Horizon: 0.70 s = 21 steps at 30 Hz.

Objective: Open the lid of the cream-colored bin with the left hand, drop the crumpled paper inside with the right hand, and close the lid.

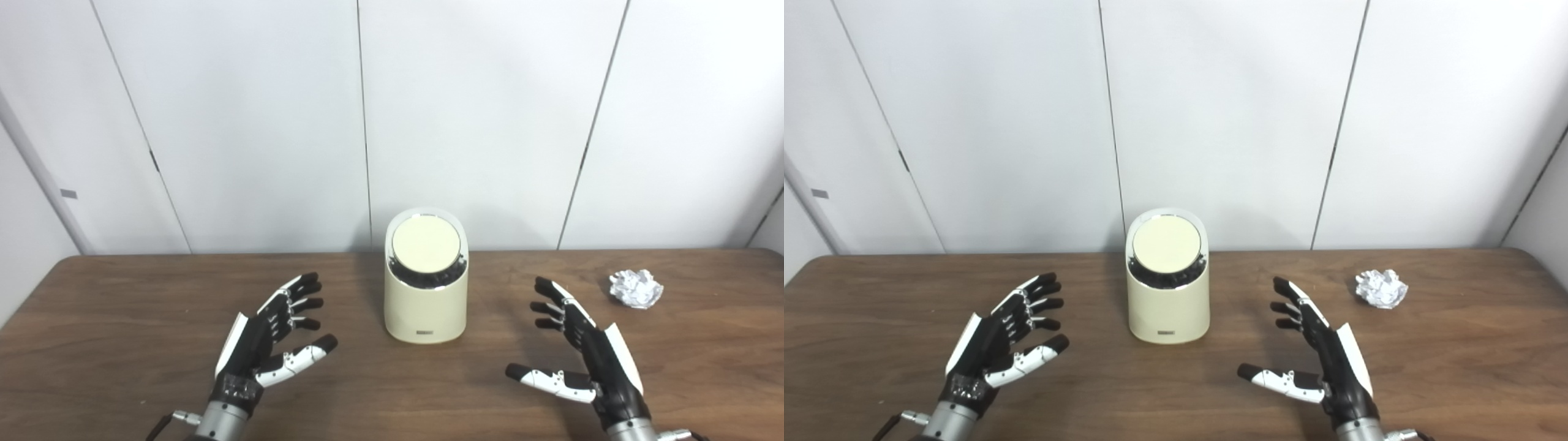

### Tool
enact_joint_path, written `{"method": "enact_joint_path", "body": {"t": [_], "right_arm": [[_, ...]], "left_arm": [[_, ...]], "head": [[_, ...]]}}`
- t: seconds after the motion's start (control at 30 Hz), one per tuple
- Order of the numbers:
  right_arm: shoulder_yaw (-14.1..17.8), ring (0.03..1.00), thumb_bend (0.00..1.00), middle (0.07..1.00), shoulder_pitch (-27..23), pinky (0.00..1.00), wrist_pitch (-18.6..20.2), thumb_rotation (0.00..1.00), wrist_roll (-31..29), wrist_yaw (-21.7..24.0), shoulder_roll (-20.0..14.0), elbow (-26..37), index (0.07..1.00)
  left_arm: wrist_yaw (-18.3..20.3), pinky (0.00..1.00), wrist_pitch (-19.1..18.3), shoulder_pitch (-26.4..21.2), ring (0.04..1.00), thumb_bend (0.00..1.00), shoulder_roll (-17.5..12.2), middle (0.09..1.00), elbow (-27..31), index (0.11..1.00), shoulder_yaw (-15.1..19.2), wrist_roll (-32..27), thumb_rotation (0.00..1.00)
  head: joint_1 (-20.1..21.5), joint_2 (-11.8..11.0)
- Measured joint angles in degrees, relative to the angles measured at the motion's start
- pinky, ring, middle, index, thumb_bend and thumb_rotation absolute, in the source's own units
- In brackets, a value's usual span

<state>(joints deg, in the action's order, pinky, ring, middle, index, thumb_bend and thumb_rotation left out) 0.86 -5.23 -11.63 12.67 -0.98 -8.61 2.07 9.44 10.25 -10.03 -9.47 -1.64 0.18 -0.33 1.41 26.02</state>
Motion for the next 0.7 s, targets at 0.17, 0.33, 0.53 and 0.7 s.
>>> {"method": "enact_joint_path", "body": {"t": [0.17, 0.33, 0.53, 0.7], "right_arm": [[0.00, 0.808, 0.82, 0.888, 0.00, 0.72, 0.00, 0.27, 0.03, -0.45, 0.01, 0.03, 0.879], [-0.02, 0.802, 0.83, 0.882, 0.00, 0.72, 0.00, 0.27, 0.03, -0.62, 0.01, 0.03, 0.874], [-0.03, 0.809, 0.81, 0.888, 0.00, 0.72, 0.00, 0.26, 0.03, -0.73, 0.01, 0.03, 0.878], [-0.05, 0.807, 0.81, 0.891, 0.00, 0.72, 0.00, 0.27, -0.06, -0.72, 0.01, 0.03, 0.876]], "left_arm": [[0.03, 0.67, 0.00, 0.00, 0.801, 0.73, 0.00, 0.866, 0.00, 0.912, -0.01, 0.03, 0.28], [0.03, 0.66, 0.00, 0.00, 0.795, 0.72, 0.00, 0.864, 0.00, 0.911, 0.00, -0.02, 0.26], [0.00, 0.67, -0.01, 0.00, 0.799, 0.74, 0.00, 0.864, 0.00, 0.908, 0.00, 0.13, 0.28], [-0.32, 0.65, -0.07, 0.00, 0.786, 0.72, 0.04, 0.847, 0.10, 0.889, -0.01, 0.69, 0.28]], "head": [[0.00, 0.00], [0.00, 0.00], [0.09, 0.18], [0.09, -0.09]]}}
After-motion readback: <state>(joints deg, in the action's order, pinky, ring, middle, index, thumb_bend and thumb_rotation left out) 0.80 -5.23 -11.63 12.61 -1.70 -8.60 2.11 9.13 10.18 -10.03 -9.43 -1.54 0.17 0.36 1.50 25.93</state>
